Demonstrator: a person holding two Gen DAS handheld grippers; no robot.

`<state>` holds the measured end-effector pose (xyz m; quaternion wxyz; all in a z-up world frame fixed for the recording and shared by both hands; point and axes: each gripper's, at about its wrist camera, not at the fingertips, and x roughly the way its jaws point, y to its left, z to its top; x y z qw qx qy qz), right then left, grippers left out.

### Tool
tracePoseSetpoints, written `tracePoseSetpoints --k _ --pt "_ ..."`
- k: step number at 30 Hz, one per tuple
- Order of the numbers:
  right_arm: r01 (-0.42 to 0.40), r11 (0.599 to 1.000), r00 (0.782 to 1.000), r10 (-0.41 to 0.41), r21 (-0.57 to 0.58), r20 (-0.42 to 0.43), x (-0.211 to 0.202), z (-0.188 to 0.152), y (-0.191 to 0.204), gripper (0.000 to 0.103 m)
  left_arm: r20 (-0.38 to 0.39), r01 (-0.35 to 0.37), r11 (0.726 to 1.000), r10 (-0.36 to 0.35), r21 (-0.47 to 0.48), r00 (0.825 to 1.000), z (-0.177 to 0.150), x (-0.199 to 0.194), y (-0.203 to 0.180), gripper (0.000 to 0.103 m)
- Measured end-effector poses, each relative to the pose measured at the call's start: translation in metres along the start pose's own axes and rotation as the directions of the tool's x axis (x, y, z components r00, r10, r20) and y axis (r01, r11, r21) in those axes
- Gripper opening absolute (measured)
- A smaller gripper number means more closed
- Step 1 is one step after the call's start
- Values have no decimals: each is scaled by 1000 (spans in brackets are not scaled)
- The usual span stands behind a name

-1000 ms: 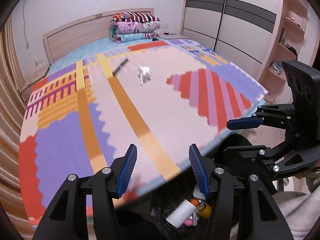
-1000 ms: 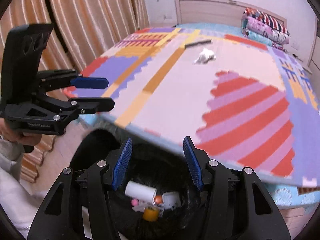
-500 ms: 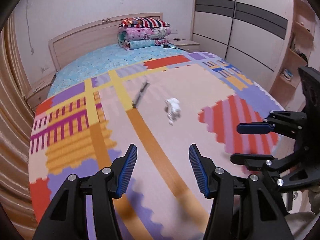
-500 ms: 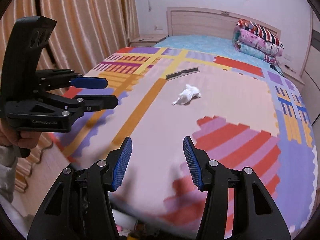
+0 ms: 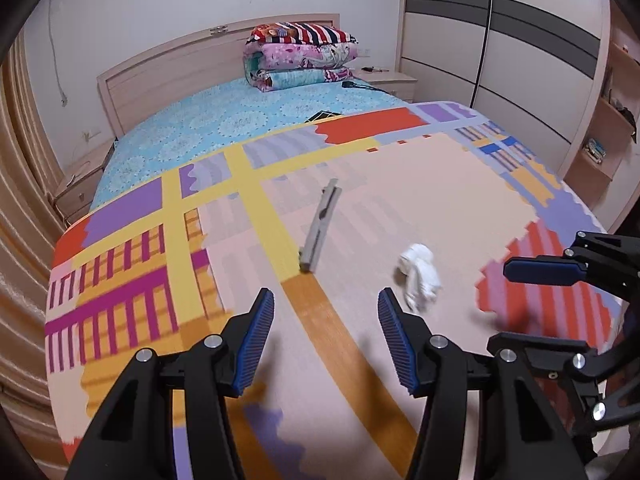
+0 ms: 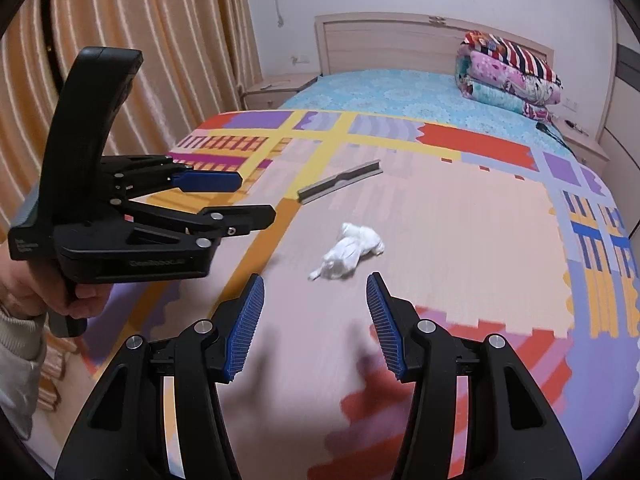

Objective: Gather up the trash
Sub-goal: 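Grasp the grey metal strip with the left gripper while the right gripper grasps the white tissue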

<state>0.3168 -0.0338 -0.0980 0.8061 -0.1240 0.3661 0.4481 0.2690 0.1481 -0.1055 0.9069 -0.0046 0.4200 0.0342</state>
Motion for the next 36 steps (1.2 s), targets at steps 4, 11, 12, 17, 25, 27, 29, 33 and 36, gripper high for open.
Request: tracePoseSetpoints --k 4,11,12,17,25,27,29,33,36 --pt "9 999 1000 -9 33 -5 16 7 -11 53 -17 -3 1000 3 -9 1000 8 25 9 52" --pt "20 998 1000 -19 61 -17 37 18 -24 53 -43 30 999 -30 -11 999 16 56 18 51" --pt "24 998 1000 -23 56 -17 39 19 -24 53 -38 30 1000 -30 -5 999 16 58 18 51" --pt "29 999 999 -28 46 -39 52 22 -25 53 -21 33 999 -34 -11 999 20 61 20 47" --pt "70 998 996 -69 11 -58 64 20 -18 52 -24 0 1000 0 5 1000 20 58 26 11" --pt "98 995 994 -99 -16 -55 64 19 -16 40 -19 3 1000 -3 2 1000 19 55 27 11" --pt "139 990 989 -140 -32 -50 64 18 -17 28 -13 3 1000 -3 8 1000 18 51 26 11" --pt "123 992 990 -123 -16 -62 61 19 -23 24 -1 1 1000 -1 18 1000 15 42 21 11" --pt "120 992 991 -122 -24 -64 57 19 -23 23 15 1 1000 -1 25 1000 11 29 19 11"
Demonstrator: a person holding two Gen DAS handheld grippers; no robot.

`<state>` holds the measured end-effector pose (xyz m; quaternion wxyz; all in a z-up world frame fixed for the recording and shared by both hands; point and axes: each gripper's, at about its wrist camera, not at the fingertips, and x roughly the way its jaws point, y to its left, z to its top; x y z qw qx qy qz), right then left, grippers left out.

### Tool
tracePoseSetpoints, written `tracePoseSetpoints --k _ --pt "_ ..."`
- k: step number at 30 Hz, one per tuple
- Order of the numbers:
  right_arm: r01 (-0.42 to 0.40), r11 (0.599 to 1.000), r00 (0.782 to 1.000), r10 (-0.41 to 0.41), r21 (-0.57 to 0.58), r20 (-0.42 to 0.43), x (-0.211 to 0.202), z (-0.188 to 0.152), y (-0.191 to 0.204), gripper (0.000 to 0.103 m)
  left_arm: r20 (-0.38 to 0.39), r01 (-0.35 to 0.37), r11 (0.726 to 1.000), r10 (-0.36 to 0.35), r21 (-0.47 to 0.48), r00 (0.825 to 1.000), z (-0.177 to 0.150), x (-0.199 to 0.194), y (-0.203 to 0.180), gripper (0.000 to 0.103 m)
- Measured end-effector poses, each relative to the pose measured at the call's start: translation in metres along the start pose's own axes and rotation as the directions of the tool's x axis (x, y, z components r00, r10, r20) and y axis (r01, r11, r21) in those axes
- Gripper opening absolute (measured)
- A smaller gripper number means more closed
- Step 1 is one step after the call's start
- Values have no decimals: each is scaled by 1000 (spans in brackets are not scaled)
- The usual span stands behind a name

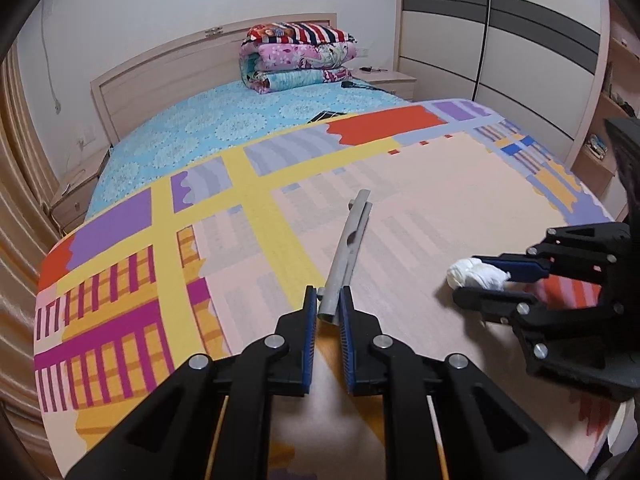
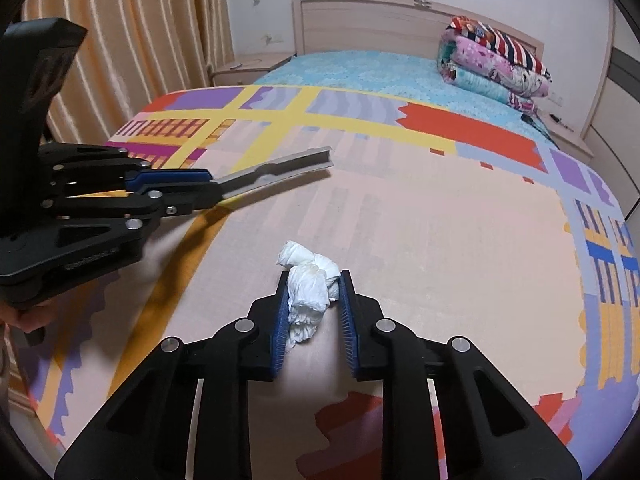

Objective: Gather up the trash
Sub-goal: 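Grasp the grey metal strip with the left gripper while the right gripper grasps the white tissue, then carry the metal strip and tissue down over the trash bin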

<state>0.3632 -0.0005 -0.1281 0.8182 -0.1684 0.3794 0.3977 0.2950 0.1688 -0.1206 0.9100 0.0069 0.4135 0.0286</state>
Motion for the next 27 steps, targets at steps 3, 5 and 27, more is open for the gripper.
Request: tracePoseSetpoints --k 3,5,27 --pt "-1 1000 1000 1 3 13 -9 -1 -1 23 20 -4 1000 4 -8 1000 -2 -16 -2 11" --pt "-7 1000 1000 6 5 24 -17 -1 -1 23 33 2 1000 -2 -14 999 -3 -26 -4 11" --pt "-83 993 989 93 -88 113 -123 -38 43 23 127 12 1000 -12 0 992 -42 -129 -52 11"
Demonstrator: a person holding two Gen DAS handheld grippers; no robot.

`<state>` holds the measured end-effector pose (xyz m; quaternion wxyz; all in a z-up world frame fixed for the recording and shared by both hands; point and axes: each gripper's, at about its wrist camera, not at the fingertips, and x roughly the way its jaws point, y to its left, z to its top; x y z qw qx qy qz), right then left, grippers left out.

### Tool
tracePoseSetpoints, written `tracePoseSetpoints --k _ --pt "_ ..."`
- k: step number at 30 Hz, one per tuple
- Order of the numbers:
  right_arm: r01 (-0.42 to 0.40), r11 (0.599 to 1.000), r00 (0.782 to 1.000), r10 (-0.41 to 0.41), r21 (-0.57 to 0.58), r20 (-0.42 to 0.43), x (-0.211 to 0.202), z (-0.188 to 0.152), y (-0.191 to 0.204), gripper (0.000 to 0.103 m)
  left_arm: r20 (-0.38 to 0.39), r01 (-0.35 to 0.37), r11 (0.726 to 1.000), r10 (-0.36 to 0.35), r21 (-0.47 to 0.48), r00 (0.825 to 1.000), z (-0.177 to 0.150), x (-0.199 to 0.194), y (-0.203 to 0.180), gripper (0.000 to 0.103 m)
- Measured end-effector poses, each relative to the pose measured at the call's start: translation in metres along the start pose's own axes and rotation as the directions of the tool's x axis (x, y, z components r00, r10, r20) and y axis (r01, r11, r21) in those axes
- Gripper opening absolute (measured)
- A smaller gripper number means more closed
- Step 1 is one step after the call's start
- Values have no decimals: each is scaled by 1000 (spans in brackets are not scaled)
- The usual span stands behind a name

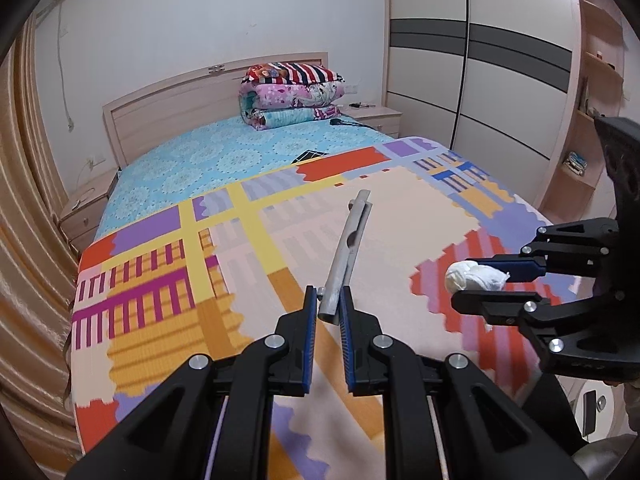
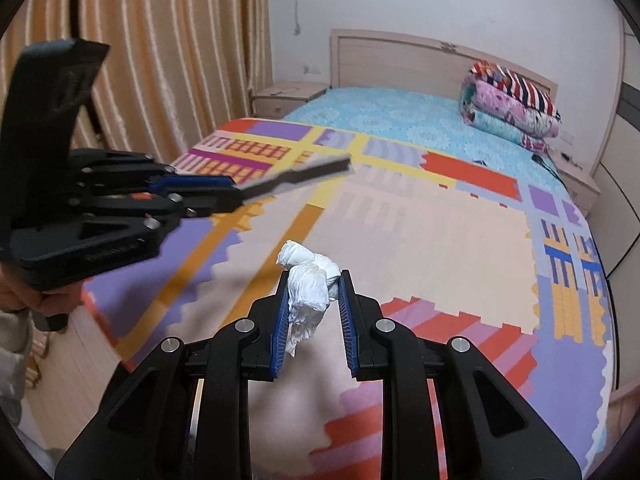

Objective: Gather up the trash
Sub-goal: 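Carry the metal strip and tissue down over the trash bin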

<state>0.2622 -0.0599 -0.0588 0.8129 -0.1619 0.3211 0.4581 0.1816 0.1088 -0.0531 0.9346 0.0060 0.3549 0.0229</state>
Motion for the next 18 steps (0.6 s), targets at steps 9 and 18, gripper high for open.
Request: tracePoseSetpoints --k 9,18 --pt "-38 999 998 39 -27 51 -42 -12 15 23 22 13 1000 -12 -3 1000 -27 -46 -29 11" --pt "-70 998 997 69 10 37 -61 -55 15 23 24 53 997 -52 -50 998 -73 -79 -49 11"
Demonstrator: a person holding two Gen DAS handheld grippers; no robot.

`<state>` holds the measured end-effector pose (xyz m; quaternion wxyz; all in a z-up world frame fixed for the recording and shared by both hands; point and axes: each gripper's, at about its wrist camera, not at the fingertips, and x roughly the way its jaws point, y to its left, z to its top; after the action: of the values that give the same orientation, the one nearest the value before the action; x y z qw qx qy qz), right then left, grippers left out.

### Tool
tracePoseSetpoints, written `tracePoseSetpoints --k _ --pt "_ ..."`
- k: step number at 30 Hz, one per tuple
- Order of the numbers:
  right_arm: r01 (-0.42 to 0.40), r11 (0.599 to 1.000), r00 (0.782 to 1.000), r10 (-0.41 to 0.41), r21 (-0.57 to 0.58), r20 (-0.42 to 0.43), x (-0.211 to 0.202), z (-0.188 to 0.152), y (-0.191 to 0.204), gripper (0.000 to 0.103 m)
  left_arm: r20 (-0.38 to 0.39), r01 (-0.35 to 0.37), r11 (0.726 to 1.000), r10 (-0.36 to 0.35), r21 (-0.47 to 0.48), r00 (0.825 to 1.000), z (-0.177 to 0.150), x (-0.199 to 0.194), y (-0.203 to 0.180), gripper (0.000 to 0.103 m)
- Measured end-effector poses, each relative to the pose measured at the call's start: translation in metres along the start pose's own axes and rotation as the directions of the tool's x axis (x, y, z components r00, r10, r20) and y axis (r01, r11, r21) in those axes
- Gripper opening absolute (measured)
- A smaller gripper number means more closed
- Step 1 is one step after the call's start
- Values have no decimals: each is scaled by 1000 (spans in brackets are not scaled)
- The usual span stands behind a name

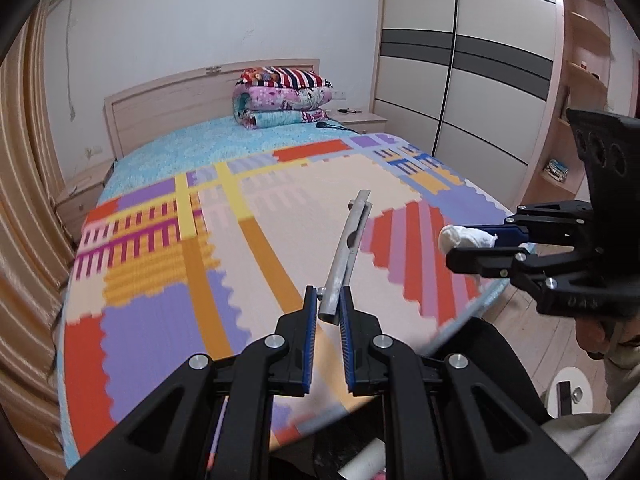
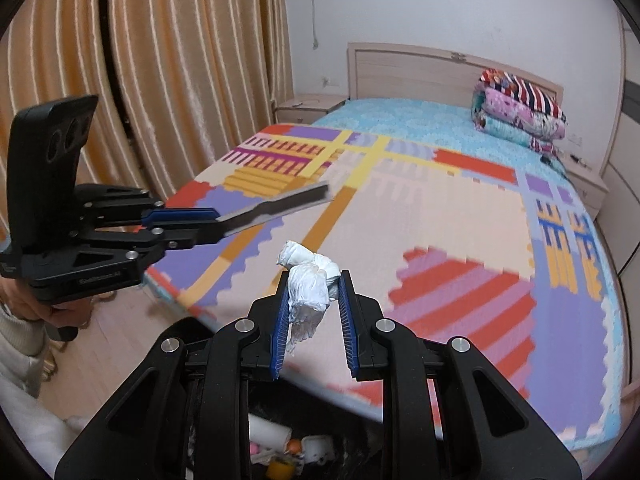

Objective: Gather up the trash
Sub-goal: 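Carry the metal strip and tissue down over the trash bin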

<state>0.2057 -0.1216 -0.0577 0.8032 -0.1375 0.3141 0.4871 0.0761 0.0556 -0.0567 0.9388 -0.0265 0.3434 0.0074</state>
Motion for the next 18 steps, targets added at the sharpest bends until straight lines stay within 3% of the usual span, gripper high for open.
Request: tracePoseSetpoints --k 10,18 --pt "-22 999 997 23 23 -73 -1 -46 4 23 -61 48 999 -48 2 997 -46 -7 -23 11" --pt "-63 997 982 69 41 -174 19 -86 19 23 -127 105 994 -106 -17 986 -84 -4 -37 11"
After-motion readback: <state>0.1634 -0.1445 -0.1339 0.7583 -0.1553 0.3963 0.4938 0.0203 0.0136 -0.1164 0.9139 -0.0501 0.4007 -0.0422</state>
